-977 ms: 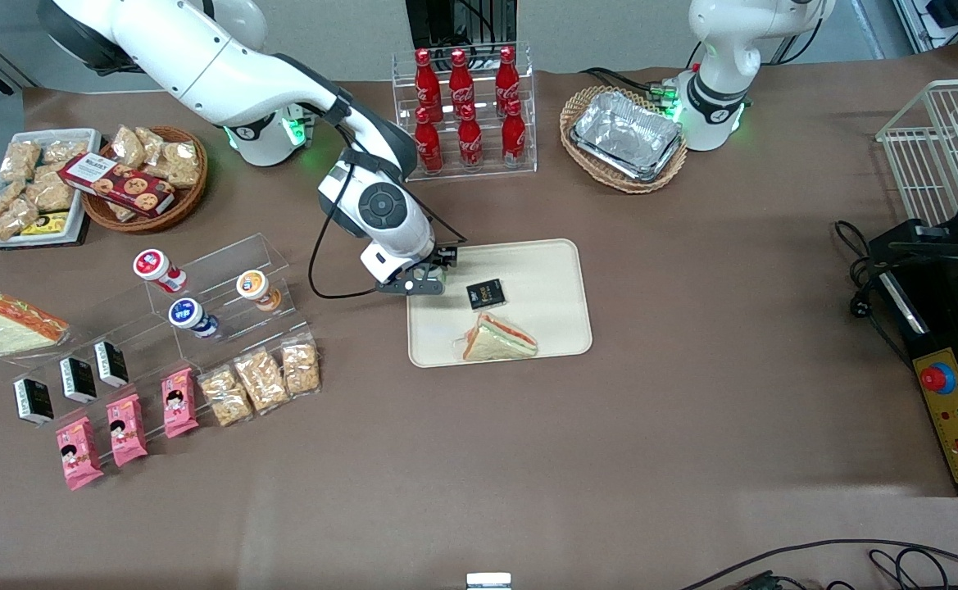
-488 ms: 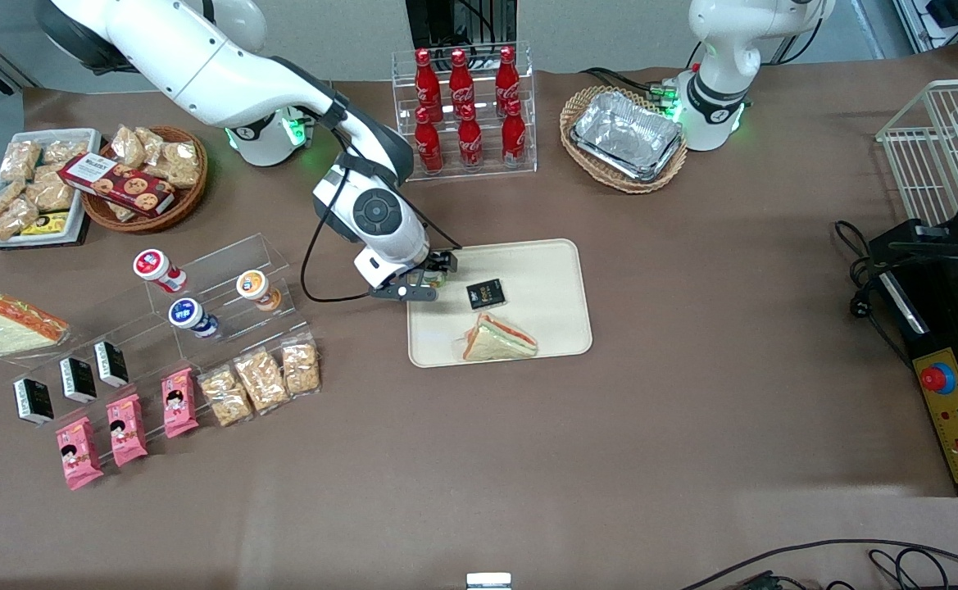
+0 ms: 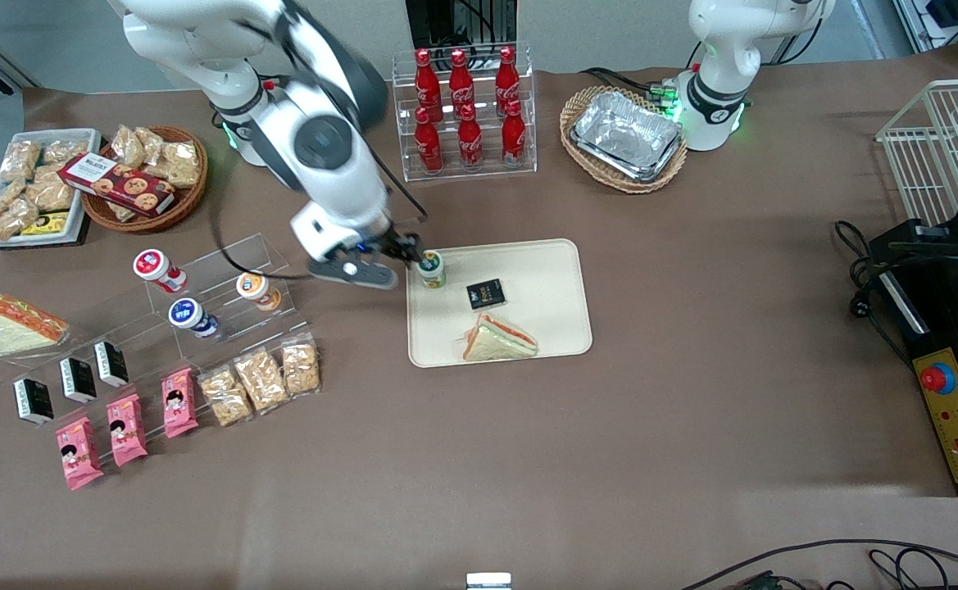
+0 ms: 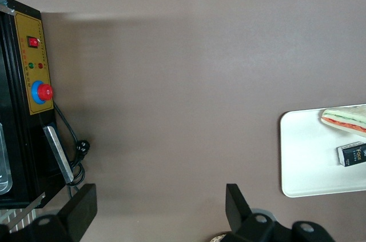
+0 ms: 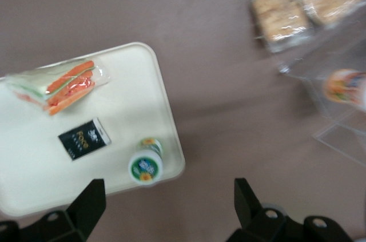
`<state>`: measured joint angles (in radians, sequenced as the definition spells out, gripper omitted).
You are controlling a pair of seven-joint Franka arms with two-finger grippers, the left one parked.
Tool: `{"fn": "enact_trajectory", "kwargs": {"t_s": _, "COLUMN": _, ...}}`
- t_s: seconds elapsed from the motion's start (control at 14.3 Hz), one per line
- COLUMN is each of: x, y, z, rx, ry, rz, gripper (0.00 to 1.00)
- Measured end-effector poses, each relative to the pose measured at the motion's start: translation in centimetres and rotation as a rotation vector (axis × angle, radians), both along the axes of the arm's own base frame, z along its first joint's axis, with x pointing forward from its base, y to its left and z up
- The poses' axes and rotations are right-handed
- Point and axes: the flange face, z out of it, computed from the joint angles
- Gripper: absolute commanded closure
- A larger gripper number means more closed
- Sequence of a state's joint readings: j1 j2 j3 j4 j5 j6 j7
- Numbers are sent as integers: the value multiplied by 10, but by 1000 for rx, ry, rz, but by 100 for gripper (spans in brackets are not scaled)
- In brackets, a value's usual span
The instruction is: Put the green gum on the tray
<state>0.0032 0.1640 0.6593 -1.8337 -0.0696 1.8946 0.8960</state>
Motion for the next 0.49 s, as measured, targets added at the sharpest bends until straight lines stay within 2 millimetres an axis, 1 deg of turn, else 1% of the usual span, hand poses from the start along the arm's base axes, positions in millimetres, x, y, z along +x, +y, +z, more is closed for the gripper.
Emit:
{"fn": "enact_trajectory", "kwargs": {"t_s": 0.07, "x": 8, "y": -18, "z": 35, "rx": -6, "ry": 8, "rz": -4, "gripper": 0}}
{"fn": "enact_trajectory", "kwargs": {"t_s": 0.14, "x": 18, "y": -43, "z": 65, "rx": -12, "ry": 7, "rz": -3, "gripper": 0}}
{"fn": "enact_trajectory", "kwargs": {"t_s": 0.21, "x": 29, "y": -70, "z": 88, "rx": -17, "ry": 6, "rz": 0, "gripper": 0}}
{"fn": "enact_trajectory", "kwargs": {"t_s": 0.35, "x": 47, "y": -133, "z": 119, "rx": -15, "ry": -1, "rz": 3, "gripper": 0}}
{"fn": "enact_trajectory", "kwargs": {"t_s": 0.49, "x": 54, "y": -204, "z": 142, "rx": -2, "ry": 7, "rz": 32, "gripper": 0}}
